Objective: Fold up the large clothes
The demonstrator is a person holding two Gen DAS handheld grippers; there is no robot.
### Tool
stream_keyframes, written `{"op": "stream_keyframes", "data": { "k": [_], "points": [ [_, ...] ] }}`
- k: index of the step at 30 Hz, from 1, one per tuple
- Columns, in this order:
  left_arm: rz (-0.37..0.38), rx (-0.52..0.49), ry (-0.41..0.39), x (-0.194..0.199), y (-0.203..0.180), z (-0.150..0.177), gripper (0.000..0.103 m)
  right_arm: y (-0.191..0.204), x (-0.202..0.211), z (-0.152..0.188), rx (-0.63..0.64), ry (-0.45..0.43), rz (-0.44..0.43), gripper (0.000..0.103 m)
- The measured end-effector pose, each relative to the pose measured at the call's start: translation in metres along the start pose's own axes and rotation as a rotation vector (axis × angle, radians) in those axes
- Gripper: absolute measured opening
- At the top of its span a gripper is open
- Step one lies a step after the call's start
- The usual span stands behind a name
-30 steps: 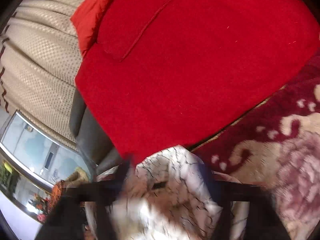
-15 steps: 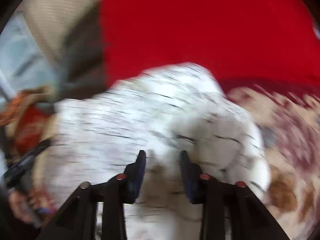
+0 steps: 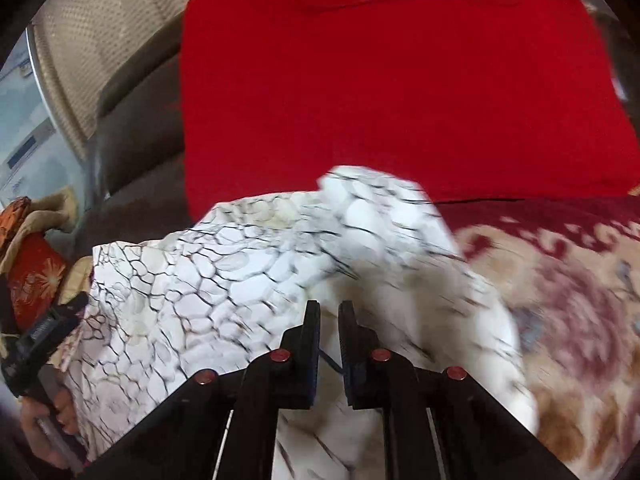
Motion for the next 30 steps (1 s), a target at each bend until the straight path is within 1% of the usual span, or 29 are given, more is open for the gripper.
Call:
{"op": "stream_keyframes", "data": {
  "k": [2,3,4,5,6,8,9,10,12,13,15,17,18,20,22,23,24,25,26,27,28,30],
  "points": [
    [0.012,0.024,0.071,-0.012,0.003,0.01,0.083,-0.02,-0.017,-0.002,-0.091,0.032,0.054,0.013],
    [0.03,0.054,0.085,-0.013,0.007,0.01,0.083,-0.033,-0.024,-0.001,-0.129,0.037,0.076,0.01],
    [0.038,0.075,0.085,-0.01,0.011,0.009,0.083,-0.044,-0.027,-0.001,-0.182,0.037,0.063,0.009],
    [0.033,0.085,0.075,-0.006,0.016,0.008,0.083,-0.052,-0.026,0.001,-0.254,0.032,0.019,0.008],
    [0.019,0.084,0.053,0.001,0.021,0.005,0.083,-0.055,-0.022,0.001,-0.288,0.023,-0.001,0.007],
    [0.002,0.065,0.018,0.013,0.026,0.001,0.083,-0.065,0.001,-0.001,-0.342,-0.053,-0.019,0.007],
    [0.004,0.061,-0.002,0.022,0.029,-0.001,0.083,-0.072,0.014,-0.001,-0.363,-0.096,-0.017,0.007],
    [0.011,0.062,-0.019,0.029,0.03,-0.003,0.083,-0.082,0.025,0.003,-0.389,-0.121,-0.001,0.007],
    [0.022,0.054,-0.067,0.048,0.031,-0.004,0.083,-0.098,0.039,0.016,-0.43,-0.125,0.025,0.007],
    [0.017,0.042,-0.083,0.053,0.03,-0.004,0.083,-0.106,0.048,0.025,-0.466,-0.133,0.034,0.01],
    [0.002,0.001,-0.102,0.066,0.027,-0.003,0.083,-0.113,0.064,0.039,-0.505,-0.162,0.023,0.01],
    [0.003,-0.026,-0.106,0.076,0.022,0.003,0.083,-0.107,0.085,0.049,-0.479,-0.19,0.014,0.01],
    [0.009,-0.038,-0.106,0.08,0.021,0.008,0.083,-0.098,0.099,0.052,-0.451,-0.214,0.001,0.013],
    [0.006,-0.06,-0.1,0.087,0.021,0.019,0.083,-0.081,0.115,0.056,-0.398,-0.231,-0.034,0.013],
    [-0.048,-0.069,-0.09,0.086,0.032,0.031,0.083,-0.061,0.128,0.065,-0.325,-0.226,-0.047,0.014],
    [-0.093,-0.063,-0.068,0.082,0.04,0.037,0.083,-0.05,0.13,0.07,-0.279,-0.212,-0.053,0.014],
    [-0.139,-0.053,-0.025,0.072,0.05,0.045,0.083,-0.035,0.115,0.073,-0.253,-0.196,-0.054,0.014],
    [-0.155,-0.052,0.014,0.063,0.055,0.052,0.083,-0.029,0.11,0.082,-0.228,-0.166,-0.048,0.015],
    [-0.151,-0.067,0.076,0.047,0.057,0.064,0.084,-0.03,0.102,0.092,-0.222,-0.119,-0.033,0.017],
    [-0.143,-0.07,0.096,0.041,0.058,0.069,0.085,-0.034,0.086,0.104,-0.234,-0.046,-0.007,0.018],
    [-0.134,-0.064,0.099,0.04,0.059,0.07,0.085,-0.036,0.078,0.109,-0.239,-0.017,-0.001,0.019],
    [-0.122,-0.057,0.077,0.052,0.062,0.065,0.084,-0.033,0.078,0.108,-0.221,-0.021,0.008,0.019]
  ]
}}
Point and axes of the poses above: each gripper's, at about its wrist camera, not at the fingertips, and x roughly against the way its jaws point, y to its left, z to its underside, the point moved 10 cm from there along -x, roughly the way its jaws point, and after that the axes turned 7 degrees about -z, right-handed, at the moved point
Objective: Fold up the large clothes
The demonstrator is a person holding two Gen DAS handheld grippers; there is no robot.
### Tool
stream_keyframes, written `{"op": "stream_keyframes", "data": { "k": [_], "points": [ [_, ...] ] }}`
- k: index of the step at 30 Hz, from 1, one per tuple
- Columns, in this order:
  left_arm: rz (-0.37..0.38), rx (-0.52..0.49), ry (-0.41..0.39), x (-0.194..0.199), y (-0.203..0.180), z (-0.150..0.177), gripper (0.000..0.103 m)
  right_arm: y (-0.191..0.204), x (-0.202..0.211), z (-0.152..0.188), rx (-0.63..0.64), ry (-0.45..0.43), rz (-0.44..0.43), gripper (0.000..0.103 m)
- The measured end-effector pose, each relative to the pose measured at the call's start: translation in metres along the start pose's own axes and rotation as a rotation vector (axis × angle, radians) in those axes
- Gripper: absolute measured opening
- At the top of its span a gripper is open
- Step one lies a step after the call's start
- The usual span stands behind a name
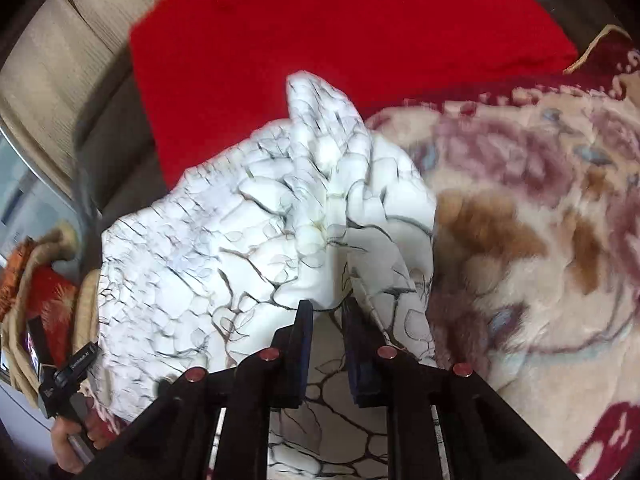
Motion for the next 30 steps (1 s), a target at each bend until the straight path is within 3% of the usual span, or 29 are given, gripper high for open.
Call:
{"op": "stream_keyframes", "data": {
  "k": [7,11,16,18,19,21,30],
  "points": [
    [-0.004,0.141,-0.095,0.047,0.044,0.01,0.084,0.03,0.035,-0.007,0.072,-0.101,-0.044,0.02],
    [0.076,0.223,-0.084,0.06,0.052,0.03,0.084,0.048,0.045,-0.009,0.124,-0.136,-0.096,0.02],
    [0.157,0.245,-0.025,0.048,0.041,0.043,0.084,0.044,0.024,-0.002,0.113,-0.061,-0.045,0.02],
    [0.229,0.256,0.015,0.043,0.028,0.047,0.084,0.023,0.003,0.009,0.039,0.031,0.008,0.018],
    [0.268,0.264,0.028,0.041,0.023,0.047,0.084,0.018,-0.004,0.013,0.005,0.061,-0.009,0.019],
    [0.351,0.271,0.05,0.04,0.009,0.048,0.084,0.02,-0.001,0.011,-0.002,0.055,-0.023,0.018],
    [0.292,0.218,0.007,0.041,-0.014,0.045,0.084,0.024,-0.006,0.012,0.032,0.057,-0.002,0.019]
  ]
}}
Point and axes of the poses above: each gripper's, at about its wrist camera, not at the fingertips, and x roughly against the way its jaws point, y to its left, z to its underside, the point moved 10 cm from there along -x, roughly the way its jaws point, and after that the axes turned 7 degrees about -z, right-handed, at the moved point
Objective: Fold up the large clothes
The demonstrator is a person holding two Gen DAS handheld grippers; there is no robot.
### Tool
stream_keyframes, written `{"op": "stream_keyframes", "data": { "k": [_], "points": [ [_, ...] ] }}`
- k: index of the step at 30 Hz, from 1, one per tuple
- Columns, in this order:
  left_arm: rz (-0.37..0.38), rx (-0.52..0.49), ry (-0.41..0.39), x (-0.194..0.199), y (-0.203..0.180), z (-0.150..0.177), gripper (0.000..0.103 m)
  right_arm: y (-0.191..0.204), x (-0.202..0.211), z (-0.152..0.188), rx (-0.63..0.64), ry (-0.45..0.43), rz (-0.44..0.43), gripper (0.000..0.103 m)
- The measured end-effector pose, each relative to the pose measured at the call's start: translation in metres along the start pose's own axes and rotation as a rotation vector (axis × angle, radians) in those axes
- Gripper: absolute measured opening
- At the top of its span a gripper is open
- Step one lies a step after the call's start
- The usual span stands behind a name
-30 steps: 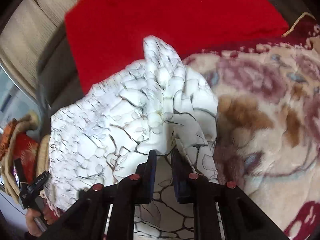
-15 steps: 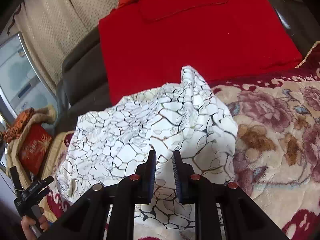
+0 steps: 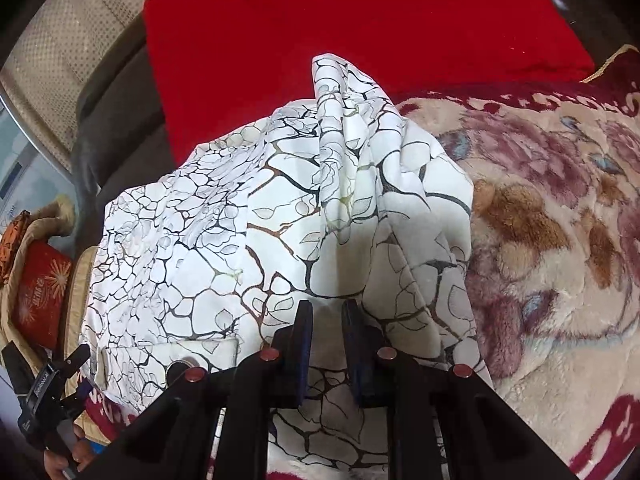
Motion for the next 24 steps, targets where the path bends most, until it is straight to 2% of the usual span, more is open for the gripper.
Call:
{"op": "stream_keyframes", "data": {
  "k": [3,7,12,15,17,20,24],
  "points": [
    [-0.033,-0.024,0.013,-0.013,-0.005,-0.001,0.086,-0.001,-0.002,-0.002,-0.016,0.004,-0.017,0.019],
    [-0.063,-0.001,0.01,-0.02,0.0,-0.008,0.087,0.001,-0.003,-0.002,-0.008,0.005,-0.02,0.019],
    [-0.072,-0.002,-0.026,0.01,0.002,0.006,0.089,0.011,0.01,-0.004,0.048,-0.04,-0.029,0.021],
    [-0.012,0.065,-0.008,0.021,0.0,0.02,0.089,0.024,0.028,-0.011,0.1,-0.116,-0.058,0.02],
    [0.074,0.128,0.095,0.01,-0.006,0.035,0.089,0.035,0.037,-0.014,0.118,-0.158,-0.094,0.02],
    [0.202,0.203,0.193,-0.006,-0.019,0.043,0.089,0.048,0.037,-0.013,0.13,-0.171,-0.124,0.02],
    [0.245,0.319,0.145,-0.024,-0.008,0.012,0.087,0.066,0.027,-0.006,0.157,-0.144,-0.139,0.02]
  ]
}}
Point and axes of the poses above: each gripper's, at about its wrist camera, not at the fingertips, and x roughly against the way its jaws point, y to its left, z to its underside, the point moved 10 cm from there along -x, roughly the way its jaws point, and after that the axes turned 7 degrees about -z, right-handed, at the moved point
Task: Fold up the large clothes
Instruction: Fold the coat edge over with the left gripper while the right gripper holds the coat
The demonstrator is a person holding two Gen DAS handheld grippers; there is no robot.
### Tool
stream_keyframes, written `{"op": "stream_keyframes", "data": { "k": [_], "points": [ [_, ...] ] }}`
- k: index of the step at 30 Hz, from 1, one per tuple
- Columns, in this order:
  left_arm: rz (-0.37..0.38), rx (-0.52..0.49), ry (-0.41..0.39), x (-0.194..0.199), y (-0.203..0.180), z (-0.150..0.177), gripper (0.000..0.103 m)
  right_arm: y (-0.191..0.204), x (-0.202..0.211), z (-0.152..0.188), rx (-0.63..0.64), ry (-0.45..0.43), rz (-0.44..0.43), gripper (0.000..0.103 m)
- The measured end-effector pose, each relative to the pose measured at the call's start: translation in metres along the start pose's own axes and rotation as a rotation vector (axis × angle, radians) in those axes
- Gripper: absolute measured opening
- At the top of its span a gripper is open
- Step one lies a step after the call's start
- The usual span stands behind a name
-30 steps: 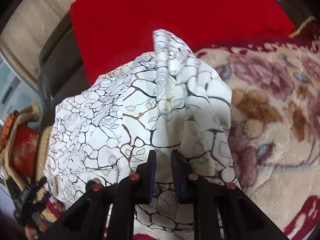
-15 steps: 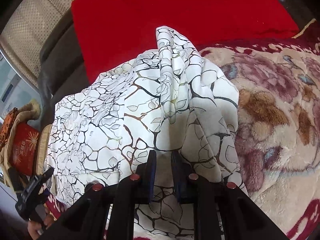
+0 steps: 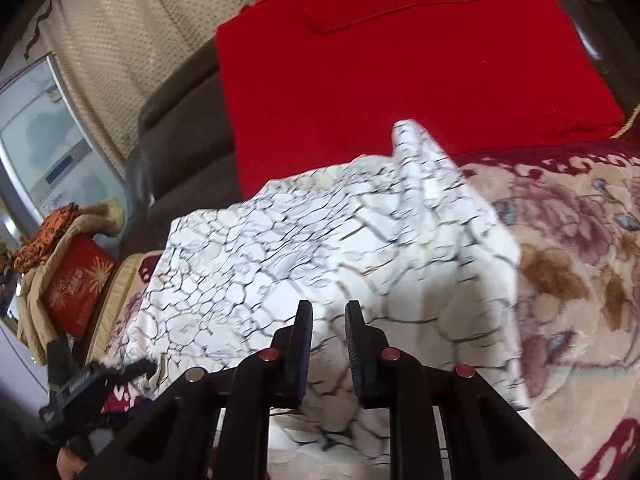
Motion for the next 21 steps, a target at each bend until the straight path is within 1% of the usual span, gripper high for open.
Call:
{"op": "stream_keyframes", "data": {
  "k": [2,4,5,7,8,9,11,12,14,15,16,18,19,20,21],
  "points": [
    [0.073,0.071,0.0,-0.005,0.0,-0.013,0.087,0.007,-0.006,0.002,0.018,0.008,-0.004,0.02],
    [0.094,0.07,-0.007,-0.008,-0.004,-0.018,0.087,0.01,-0.009,0.002,0.021,0.01,-0.009,0.02],
    [0.093,0.052,-0.015,-0.008,-0.008,-0.019,0.085,0.011,-0.013,0.002,0.017,0.01,-0.013,0.02],
    [0.089,-0.019,-0.055,-0.004,-0.02,-0.02,0.053,0.011,-0.017,0.0,0.01,0.009,-0.019,0.02],
    [0.075,-0.071,-0.073,-0.004,-0.026,-0.021,0.04,0.011,-0.019,-0.001,0.006,0.01,-0.024,0.02],
    [0.075,-0.121,-0.087,-0.002,-0.034,-0.022,0.04,0.012,-0.022,-0.003,0.004,0.01,-0.032,0.02],
    [0.076,-0.151,-0.096,-0.004,-0.041,-0.026,0.04,0.014,-0.026,-0.008,0.004,-0.005,-0.044,0.02],
    [0.078,-0.143,-0.085,-0.007,-0.042,-0.027,0.055,0.014,-0.027,-0.011,0.004,-0.014,-0.048,0.02],
    [0.092,-0.102,-0.05,-0.015,-0.041,-0.025,0.08,0.011,-0.031,-0.016,-0.008,-0.017,-0.046,0.02],
    [0.108,-0.071,-0.049,-0.019,-0.041,-0.027,0.08,0.008,-0.034,-0.019,-0.02,-0.016,-0.046,0.02],
    [0.114,-0.063,-0.052,-0.022,-0.041,-0.029,0.079,0.007,-0.037,-0.021,-0.03,-0.017,-0.053,0.02],
    [0.096,-0.091,-0.057,-0.027,-0.047,-0.03,0.077,0.007,-0.041,-0.025,-0.047,-0.012,-0.084,0.02],
    [0.091,-0.1,-0.068,-0.026,-0.048,-0.03,0.075,0.009,-0.044,-0.027,-0.051,-0.003,-0.104,0.02],
    [0.077,-0.124,-0.084,-0.024,-0.052,-0.029,0.05,0.011,-0.046,-0.028,-0.052,0.001,-0.114,0.02],
    [0.067,-0.159,-0.085,-0.024,-0.057,-0.029,0.04,0.013,-0.048,-0.029,-0.049,0.006,-0.122,0.02]
  ]
}}
Point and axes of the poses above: each gripper's, at about its wrist camera, not at the fingertips, and x roughly against the way its jaws point, y to its left, z to its underside, the point moved 10 cm from there along -x, roughly the way its jaws point, and after that the axes turned 7 degrees about -z, right-handed, at the moved point
